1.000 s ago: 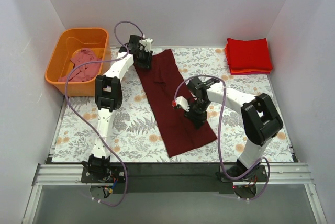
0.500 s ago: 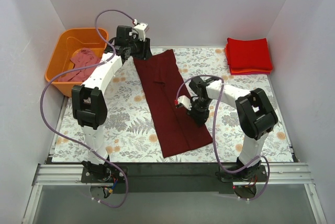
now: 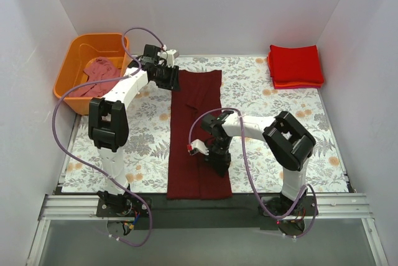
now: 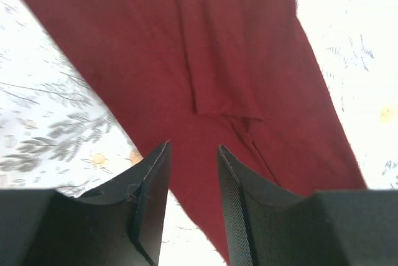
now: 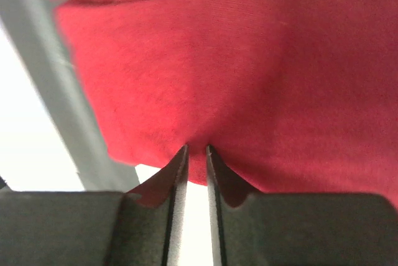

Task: Fold and stack the t-shirts
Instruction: Fold the tshirt

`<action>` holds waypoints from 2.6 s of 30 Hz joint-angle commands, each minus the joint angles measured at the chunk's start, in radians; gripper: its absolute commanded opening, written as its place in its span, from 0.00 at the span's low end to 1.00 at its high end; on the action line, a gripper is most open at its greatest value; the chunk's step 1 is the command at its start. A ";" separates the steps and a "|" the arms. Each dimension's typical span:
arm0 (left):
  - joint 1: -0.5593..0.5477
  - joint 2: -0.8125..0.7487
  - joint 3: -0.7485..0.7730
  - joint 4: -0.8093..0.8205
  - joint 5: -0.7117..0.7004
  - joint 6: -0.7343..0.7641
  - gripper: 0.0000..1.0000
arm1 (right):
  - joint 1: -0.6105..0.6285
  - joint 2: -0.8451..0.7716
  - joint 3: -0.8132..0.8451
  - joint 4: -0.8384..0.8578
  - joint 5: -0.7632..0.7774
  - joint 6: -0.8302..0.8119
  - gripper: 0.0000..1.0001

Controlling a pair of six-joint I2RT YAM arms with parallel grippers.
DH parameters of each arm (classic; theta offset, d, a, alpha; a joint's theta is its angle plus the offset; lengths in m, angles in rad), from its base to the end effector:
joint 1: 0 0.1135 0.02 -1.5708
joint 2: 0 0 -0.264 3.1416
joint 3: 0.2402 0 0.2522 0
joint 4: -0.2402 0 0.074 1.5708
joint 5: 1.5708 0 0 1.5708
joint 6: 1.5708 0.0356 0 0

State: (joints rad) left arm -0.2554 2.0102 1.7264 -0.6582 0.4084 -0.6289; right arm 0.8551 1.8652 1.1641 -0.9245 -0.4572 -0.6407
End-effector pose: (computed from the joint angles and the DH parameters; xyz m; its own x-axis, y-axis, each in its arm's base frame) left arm 0.4289 -0.1266 0.2552 -0.9021 -0.3224 -0.2867 -0.0900 0.7906 -0.6057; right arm 0.1959 0.2493 0.1482 -0.1300 -0.9669 -0.2196 -0.9217 0.0362 0.3861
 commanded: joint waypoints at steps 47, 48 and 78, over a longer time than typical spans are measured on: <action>-0.121 -0.393 -0.613 0.291 0.375 0.365 0.61 | -0.590 0.466 0.939 0.562 0.009 0.534 0.62; -0.155 -0.465 -0.660 0.346 0.363 0.370 0.61 | -0.593 0.485 0.937 0.573 0.028 0.553 0.62; -0.823 -0.535 -1.087 0.911 -0.051 0.477 0.64 | -0.643 0.781 0.951 1.027 0.006 1.021 0.35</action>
State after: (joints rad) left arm -1.0733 1.4460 0.6296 0.2176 0.4225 -0.1745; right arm 0.2211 2.6099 2.0998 0.0631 -0.4492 0.3225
